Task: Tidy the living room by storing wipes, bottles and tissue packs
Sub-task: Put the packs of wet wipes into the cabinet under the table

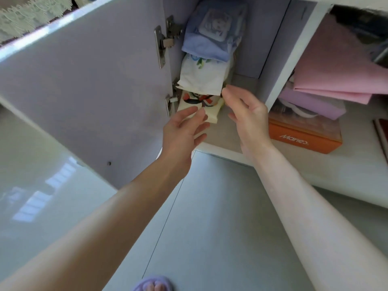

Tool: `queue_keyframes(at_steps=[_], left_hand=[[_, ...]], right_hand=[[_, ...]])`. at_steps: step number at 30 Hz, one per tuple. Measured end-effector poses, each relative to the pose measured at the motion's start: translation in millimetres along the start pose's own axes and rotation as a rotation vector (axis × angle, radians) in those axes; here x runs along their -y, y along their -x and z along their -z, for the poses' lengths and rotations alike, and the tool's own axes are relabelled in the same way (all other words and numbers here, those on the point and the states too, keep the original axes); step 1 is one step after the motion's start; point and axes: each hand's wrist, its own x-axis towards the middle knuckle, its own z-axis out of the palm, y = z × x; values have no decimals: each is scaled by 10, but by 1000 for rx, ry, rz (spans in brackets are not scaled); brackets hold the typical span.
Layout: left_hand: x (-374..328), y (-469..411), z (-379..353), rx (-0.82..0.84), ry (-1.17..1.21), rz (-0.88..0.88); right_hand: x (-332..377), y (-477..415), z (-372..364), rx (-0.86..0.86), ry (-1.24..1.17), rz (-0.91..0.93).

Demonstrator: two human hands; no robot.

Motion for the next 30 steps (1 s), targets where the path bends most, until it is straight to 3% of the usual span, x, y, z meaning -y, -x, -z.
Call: queue_keyframes(at_steps=[6,17,30], left_hand=[[80,540,240,49,-127,13],[-154,1160,635,-63,-248,98],[-208,1345,1449,-100,-221,69]], right_hand=[[40,452,48,38,-3,-6],[192,948,-314,130,-44,-100],[297,1029,-881,289,15,-50]])
